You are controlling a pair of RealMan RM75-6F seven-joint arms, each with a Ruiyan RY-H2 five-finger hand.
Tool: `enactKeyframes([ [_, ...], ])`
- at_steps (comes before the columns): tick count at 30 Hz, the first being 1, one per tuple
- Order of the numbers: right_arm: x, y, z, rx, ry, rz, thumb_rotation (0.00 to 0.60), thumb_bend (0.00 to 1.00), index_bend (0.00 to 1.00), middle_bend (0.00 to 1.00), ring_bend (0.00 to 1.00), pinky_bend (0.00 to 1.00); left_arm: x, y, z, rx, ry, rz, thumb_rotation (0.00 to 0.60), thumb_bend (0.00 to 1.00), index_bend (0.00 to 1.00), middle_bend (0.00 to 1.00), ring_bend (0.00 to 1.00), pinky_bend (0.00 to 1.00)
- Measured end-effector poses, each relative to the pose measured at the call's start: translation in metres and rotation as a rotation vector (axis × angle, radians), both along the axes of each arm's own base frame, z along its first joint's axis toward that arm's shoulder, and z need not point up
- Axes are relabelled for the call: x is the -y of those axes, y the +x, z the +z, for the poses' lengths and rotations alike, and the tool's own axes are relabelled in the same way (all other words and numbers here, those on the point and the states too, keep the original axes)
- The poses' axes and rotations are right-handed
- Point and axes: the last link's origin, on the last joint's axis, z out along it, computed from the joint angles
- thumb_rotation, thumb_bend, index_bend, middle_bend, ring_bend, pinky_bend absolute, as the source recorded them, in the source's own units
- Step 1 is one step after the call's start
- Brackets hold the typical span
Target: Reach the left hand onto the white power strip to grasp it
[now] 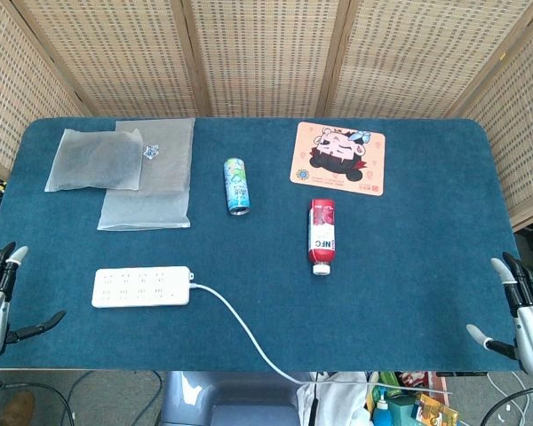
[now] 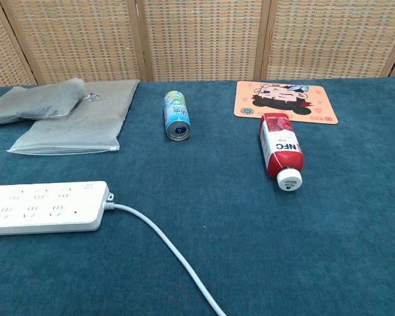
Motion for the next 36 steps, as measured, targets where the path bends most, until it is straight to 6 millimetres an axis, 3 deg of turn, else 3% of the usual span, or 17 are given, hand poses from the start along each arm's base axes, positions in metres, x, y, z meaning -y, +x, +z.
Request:
enactKeyframes([
  [5,0.0,0.0,0.001,0.001,-0.001,0.0,0.6,0.0,0.0,0.0,0.0,0.0,0.0,0.0,-0.001,-0.001,-0.011,0.0,0.435,0.0,0.0,0.0,0.0,0.0],
  [7,0.0,0.0,0.001,0.001,-0.001,0.0,0.6,0.0,0.0,0.0,0.0,0.0,0.0,0.001,-0.001,-0.002,-0.017,-0.008,0.486,0.0,0.0,0.0,0.0,0.0],
  [8,0.0,0.0,0.001,0.002,-0.001,0.0,0.6,0.0,0.0,0.0,0.0,0.0,0.0,0.001,-0.001,-0.004,-0.021,-0.012,0.529,0.0,0.0,0.07,0.01,0.0],
  [9,-0.001,0.0,0.001,0.003,-0.002,0.0,0.6,0.0,0.0,0.0,0.0,0.0,0.0,0.001,-0.002,-0.008,-0.027,-0.016,0.553,0.0,0.0,0.21,0.09,0.05],
  [11,-0.001,0.001,0.001,0.006,-0.003,0.004,0.6,0.0,0.0,0.0,0.0,0.0,-0.001,0.001,-0.002,-0.011,-0.03,-0.02,0.597,0.0,0.0,0.76,0.51,0.41],
  [13,0.0,0.001,0.001,0.006,-0.002,0.004,0.6,0.0,0.0,0.0,0.0,0.0,-0.003,0.0,-0.003,-0.015,-0.029,-0.021,0.6,0.0,0.0,0.97,0.82,0.73],
  [15,0.0,0.001,0.0,0.005,-0.001,0.002,0.6,0.0,0.0,0.0,0.0,0.0,-0.005,0.0,-0.007,-0.005,-0.052,-0.014,0.6,0.07,0.0,1.0,0.94,0.89],
  [16,0.0,0.0,0.0,0.004,0.0,0.0,0.6,0.0,0.0,0.0,0.0,0.0,-0.006,0.0,-0.01,0.002,-0.065,-0.011,0.6,0.25,0.0,1.0,0.98,0.95],
  [17,0.0,0.0,0.0,0.005,0.0,-0.002,0.6,0.0,0.0,0.0,0.0,0.0,-0.007,0.0,-0.012,0.007,-0.078,-0.007,0.6,0.52,0.0,1.0,1.0,0.98],
  [19,0.0,0.0,0.001,0.007,-0.002,-0.003,0.6,0.0,0.0,0.0,0.0,0.0,-0.011,0.001,-0.018,0.006,-0.096,-0.008,0.6,0.9,0.0,1.0,1.0,1.0],
  [20,0.0,0.0,0.002,0.009,-0.005,-0.003,0.6,0.0,0.0,0.0,0.0,0.0,-0.013,0.003,-0.021,0.004,-0.097,-0.015,0.6,0.98,0.0,1.0,1.0,1.0],
  [28,0.001,-0.002,0.002,0.012,-0.005,-0.009,0.6,0.0,0.0,0.0,0.0,0.0,-0.029,0.011,-0.062,0.083,-0.233,-0.044,0.6,1.0,0.0,1.0,1.0,1.0],
  [36,0.003,-0.002,0.0,0.006,0.004,-0.014,0.6,0.0,0.0,0.0,0.0,0.0,-0.041,0.036,-0.093,0.176,-0.443,-0.013,0.6,1.0,0.0,1.0,1.0,1.0],
])
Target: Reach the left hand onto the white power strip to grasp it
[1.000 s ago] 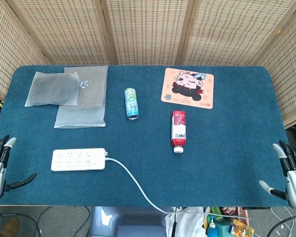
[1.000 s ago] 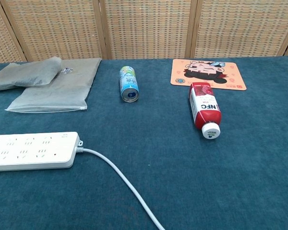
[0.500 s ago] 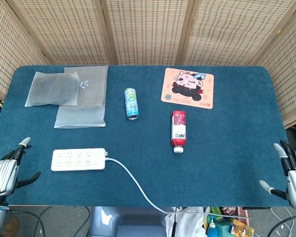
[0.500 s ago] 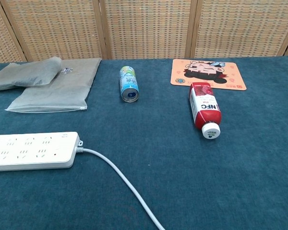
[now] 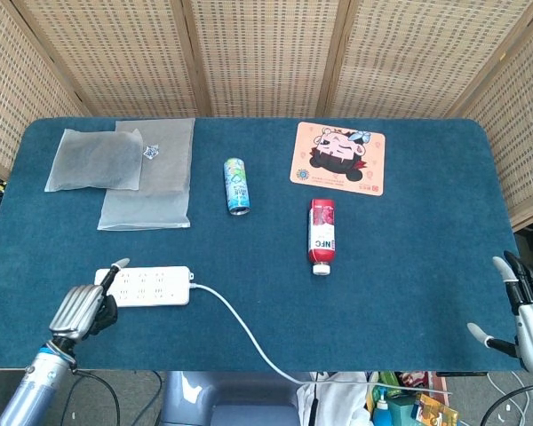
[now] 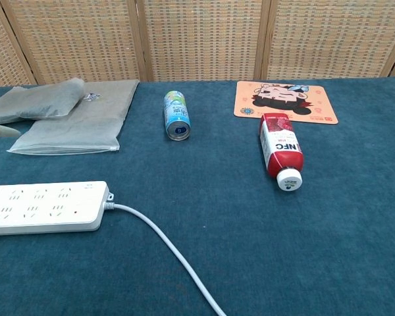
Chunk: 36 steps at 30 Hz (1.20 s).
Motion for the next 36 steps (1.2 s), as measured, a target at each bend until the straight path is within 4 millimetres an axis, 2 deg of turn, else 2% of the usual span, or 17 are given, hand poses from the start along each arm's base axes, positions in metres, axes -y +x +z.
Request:
enactKeyframes([
  [3,0.001,0.0,-0.001,-0.002,0.005,-0.002,0.6,0.0,0.0,0.0,0.0,0.0,-0.003,0.008,-0.009,0.019,-0.073,0.008,0.6,1.0,0.0,1.0,1.0,1.0],
  [8,0.001,-0.001,-0.002,-0.002,0.008,-0.005,0.6,0.0,0.0,0.0,0.0,0.0,-0.012,0.017,-0.022,0.01,-0.123,0.013,0.6,1.0,0.18,1.0,1.0,1.0],
  [14,0.003,-0.002,-0.001,0.007,0.008,-0.011,0.6,0.0,0.0,0.0,0.0,0.0,-0.026,0.027,-0.037,-0.028,-0.109,0.04,0.6,1.0,0.26,1.0,1.0,1.0],
  [22,0.004,-0.004,0.001,0.018,0.011,-0.018,0.6,0.0,0.0,0.0,0.0,0.0,-0.038,0.037,-0.06,-0.067,-0.136,0.084,0.6,1.0,0.26,1.0,1.0,1.0],
  [36,0.004,-0.006,0.005,0.032,0.007,-0.018,0.6,0.0,0.0,0.0,0.0,0.0,-0.036,0.04,-0.072,-0.096,-0.151,0.1,0.6,1.0,0.26,1.0,1.0,1.0],
])
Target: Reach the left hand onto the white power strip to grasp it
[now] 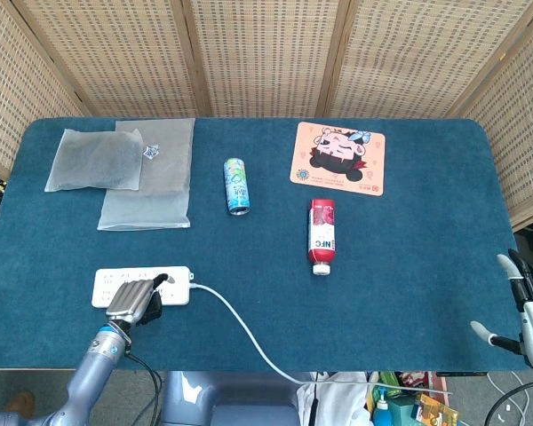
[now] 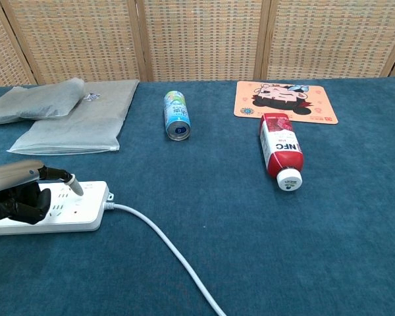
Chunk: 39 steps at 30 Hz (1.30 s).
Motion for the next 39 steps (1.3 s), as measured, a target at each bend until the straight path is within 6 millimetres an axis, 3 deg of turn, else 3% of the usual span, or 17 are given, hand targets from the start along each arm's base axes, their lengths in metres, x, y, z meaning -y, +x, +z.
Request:
enactKeyframes([
  [20,0.0,0.0,0.0,0.0,-0.002,-0.001,0.6,0.0,0.0,0.0,0.0,0.0,0.003,-0.008,-0.008,0.009,-0.038,0.02,0.6,1.0,0.26,1.0,1.0,1.0],
  [24,0.001,0.0,0.0,0.0,0.0,-0.002,0.6,0.0,0.0,0.0,0.0,0.0,0.001,-0.005,0.001,0.043,0.013,0.008,0.6,1.0,0.26,1.0,1.0,1.0],
  [29,0.0,0.001,-0.001,-0.001,0.002,0.003,0.6,0.0,0.0,0.0,0.0,0.0,-0.001,-0.001,0.027,0.091,0.133,-0.037,0.6,1.0,0.23,1.0,1.0,0.98],
  [30,0.0,0.001,-0.001,-0.001,0.001,0.004,0.6,0.0,0.0,0.0,0.0,0.0,-0.001,0.0,0.036,0.103,0.172,-0.051,0.6,0.98,0.22,1.0,1.0,0.96],
  [31,-0.001,0.001,-0.001,0.0,0.001,0.005,0.6,0.0,0.0,0.0,0.0,0.0,-0.001,0.0,0.043,0.115,0.203,-0.063,0.6,0.89,0.21,1.0,0.99,0.92],
  [32,-0.001,0.002,-0.001,0.0,0.0,0.006,0.6,0.0,0.0,0.0,0.0,0.0,-0.001,0.0,0.05,0.128,0.236,-0.075,0.6,0.69,0.19,0.99,0.95,0.84],
  [33,-0.001,0.002,-0.001,0.0,0.0,0.006,0.6,0.0,0.0,0.0,0.0,0.0,-0.001,-0.001,0.06,0.147,0.281,-0.094,0.6,0.51,0.16,0.96,0.9,0.76],
  [34,-0.001,0.002,-0.001,0.0,-0.001,0.007,0.6,0.0,0.0,0.0,0.0,0.0,0.0,-0.001,0.067,0.161,0.315,-0.111,0.596,0.24,0.1,0.84,0.72,0.57],
  [35,-0.002,0.003,-0.001,0.0,-0.001,0.008,0.6,0.0,0.0,0.0,0.0,0.0,0.001,-0.003,0.075,0.171,0.346,-0.128,0.569,0.05,0.04,0.56,0.44,0.3],
  [36,-0.002,0.003,-0.001,0.001,0.0,0.01,0.6,0.0,0.0,0.0,0.0,0.0,0.004,-0.007,0.085,0.173,0.382,-0.152,0.548,0.02,0.02,0.42,0.31,0.2],
  [37,-0.002,0.003,-0.001,0.0,0.0,0.011,0.6,0.0,0.0,0.0,0.0,0.0,0.006,-0.011,0.092,0.164,0.402,-0.169,0.469,0.0,0.0,0.19,0.12,0.06],
  [38,-0.002,0.003,-0.002,0.0,0.001,0.013,0.6,0.0,0.0,0.0,0.0,0.0,0.008,-0.016,0.1,0.147,0.415,-0.183,0.368,0.0,0.0,0.03,0.01,0.0],
  [39,-0.003,0.004,-0.002,-0.001,0.001,0.014,0.6,0.0,0.0,0.0,0.0,0.0,0.012,-0.023,0.109,0.117,0.426,-0.192,0.327,0.0,0.0,0.0,0.0,0.0],
])
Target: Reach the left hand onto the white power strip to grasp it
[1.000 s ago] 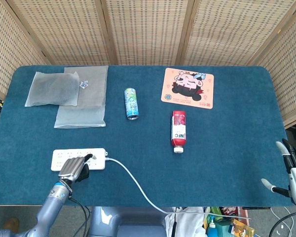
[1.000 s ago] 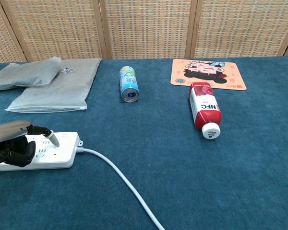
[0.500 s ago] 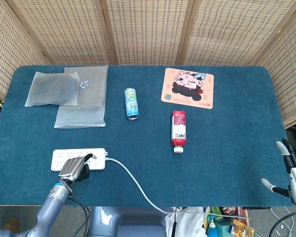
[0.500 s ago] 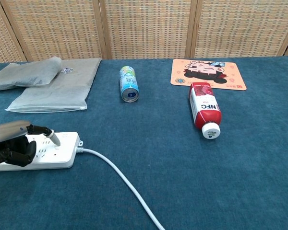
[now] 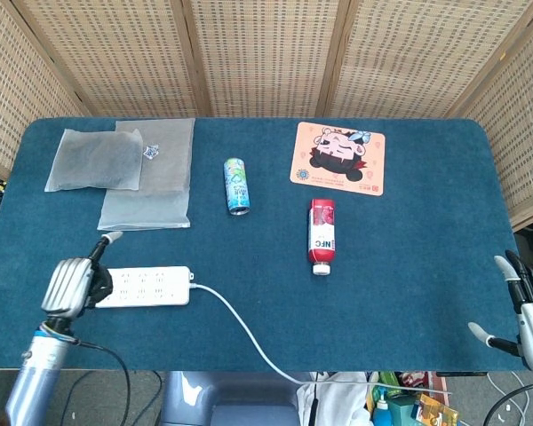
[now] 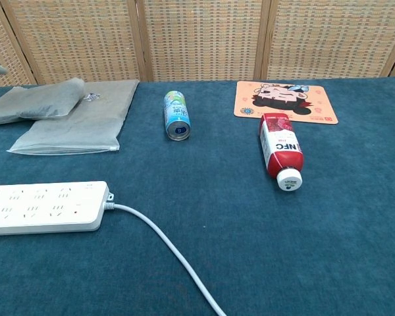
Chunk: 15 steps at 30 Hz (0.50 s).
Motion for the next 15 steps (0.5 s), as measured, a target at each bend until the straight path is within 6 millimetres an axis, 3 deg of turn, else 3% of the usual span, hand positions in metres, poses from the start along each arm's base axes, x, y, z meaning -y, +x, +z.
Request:
enactKeyframes([
  [2,0.0,0.001,-0.001,-0.003,0.001,0.003,0.6,0.0,0.0,0.0,0.0,0.0,0.004,-0.01,0.011,-0.032,0.014,0.018,0.212,0.0,0.0,0.0,0.0,0.0],
  [4,-0.001,0.001,-0.002,-0.006,0.002,0.005,0.6,0.0,0.0,0.0,0.0,0.0,0.012,-0.024,0.02,-0.039,0.04,0.06,0.166,0.0,0.0,0.0,0.0,0.0],
  [7,-0.001,0.002,-0.003,-0.01,0.004,0.006,0.6,0.0,0.0,0.0,0.0,0.0,0.025,-0.042,0.033,-0.043,0.083,0.111,0.157,0.0,0.0,0.0,0.0,0.0],
  [15,-0.001,0.003,-0.006,-0.024,0.005,0.004,0.6,0.0,0.0,0.0,0.0,0.0,0.039,-0.063,0.052,-0.025,0.115,0.147,0.155,0.0,0.0,0.0,0.0,0.0],
])
